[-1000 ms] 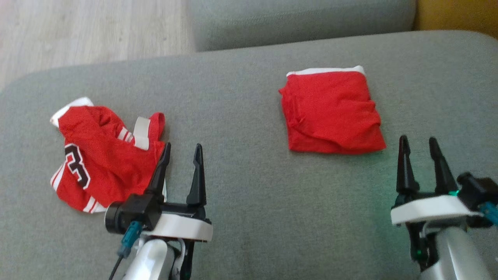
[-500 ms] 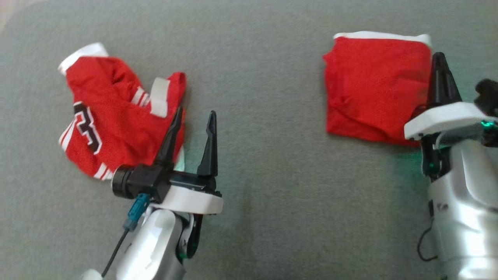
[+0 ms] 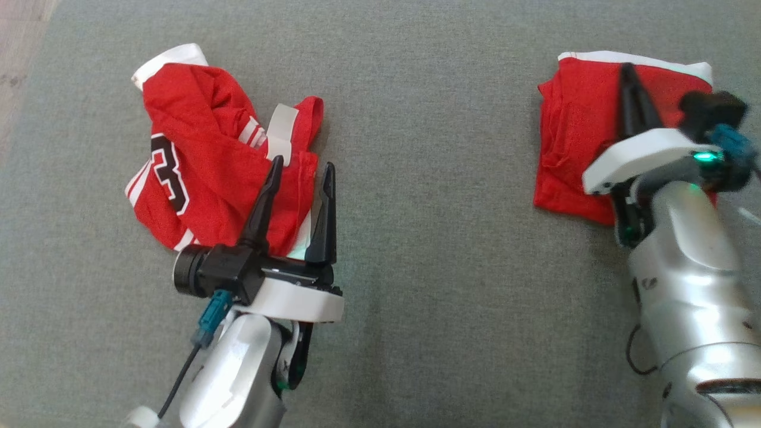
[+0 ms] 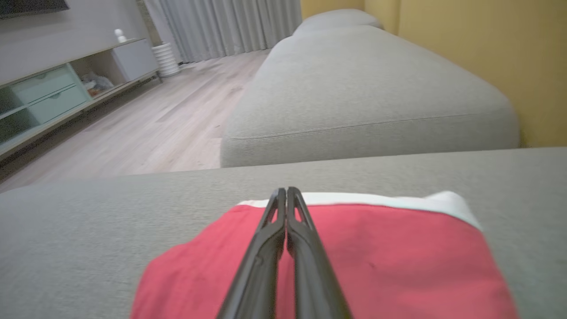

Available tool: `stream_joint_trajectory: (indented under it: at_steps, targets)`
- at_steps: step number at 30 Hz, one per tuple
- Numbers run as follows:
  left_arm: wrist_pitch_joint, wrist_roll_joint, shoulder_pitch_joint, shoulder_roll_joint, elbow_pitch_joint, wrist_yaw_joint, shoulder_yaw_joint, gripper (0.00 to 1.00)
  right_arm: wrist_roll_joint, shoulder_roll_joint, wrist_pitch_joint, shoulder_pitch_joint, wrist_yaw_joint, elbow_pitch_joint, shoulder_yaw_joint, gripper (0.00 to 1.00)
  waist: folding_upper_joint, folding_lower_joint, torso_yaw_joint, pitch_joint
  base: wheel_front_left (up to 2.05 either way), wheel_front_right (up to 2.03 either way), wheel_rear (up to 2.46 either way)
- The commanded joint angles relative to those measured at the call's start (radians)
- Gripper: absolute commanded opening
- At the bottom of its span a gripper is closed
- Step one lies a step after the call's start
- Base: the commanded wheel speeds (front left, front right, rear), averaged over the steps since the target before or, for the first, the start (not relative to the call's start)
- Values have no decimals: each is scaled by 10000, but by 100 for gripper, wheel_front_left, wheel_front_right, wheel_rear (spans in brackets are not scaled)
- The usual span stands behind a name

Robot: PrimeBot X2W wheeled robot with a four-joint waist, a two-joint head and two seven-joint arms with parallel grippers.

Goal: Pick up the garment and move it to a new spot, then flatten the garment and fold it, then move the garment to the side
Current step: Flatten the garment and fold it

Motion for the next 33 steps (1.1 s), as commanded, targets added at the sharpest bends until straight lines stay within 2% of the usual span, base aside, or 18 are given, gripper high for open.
stream_joint_trajectory:
  at_steps: [1,7,12,16,24,29,30,31,32,33]
  targets:
    - [-53,-53,-222,61,-284,54,224,100,61,187,-111,-125,-7,-160,293,0,0,0,-2,-7,0,0,0]
    - [-53,-64,-231,61,-262,102,163,100,579,233,92,-77,-7,1332,1610,0,0,0,-71,-115,0,0,0]
    - [-53,-10,-127,61,-183,127,350,100,1586,236,-100,108,-7,1217,2245,0,0,0,-361,-433,0,0,0]
    - [-53,26,57,61,-152,91,592,100,1733,237,-129,733,-7,-297,1805,0,0,0,-732,-829,0,0,0]
    - [-53,-21,509,60,-123,42,881,100,1404,238,-133,3181,-7,-3781,550,0,0,0,-1457,-1594,0,0,0]
    - [-53,-62,825,60,-87,41,980,100,1359,238,-134,4540,-7,-5009,264,0,0,0,-1775,-1974,0,0,0]
    - [-53,-69,891,60,-79,34,985,100,1329,238,-134,4773,-7,-5178,236,3,0,0,-1816,-2032,0,0,0]
    - [-53,-76,953,60,-73,30,985,100,1320,238,-134,5007,-7,-5321,248,70,0,0,-1847,-2084,0,0,0]
    - [-53,-85,1015,60,-68,22,981,100,1330,238,-134,5236,-7,-5411,282,100,0,0,-1871,-2135,0,0,0]
    - [-53,-93,1073,60,-67,16,979,100,1348,238,-134,5431,-7,-5524,295,100,0,0,-1890,-2167,0,0,0]
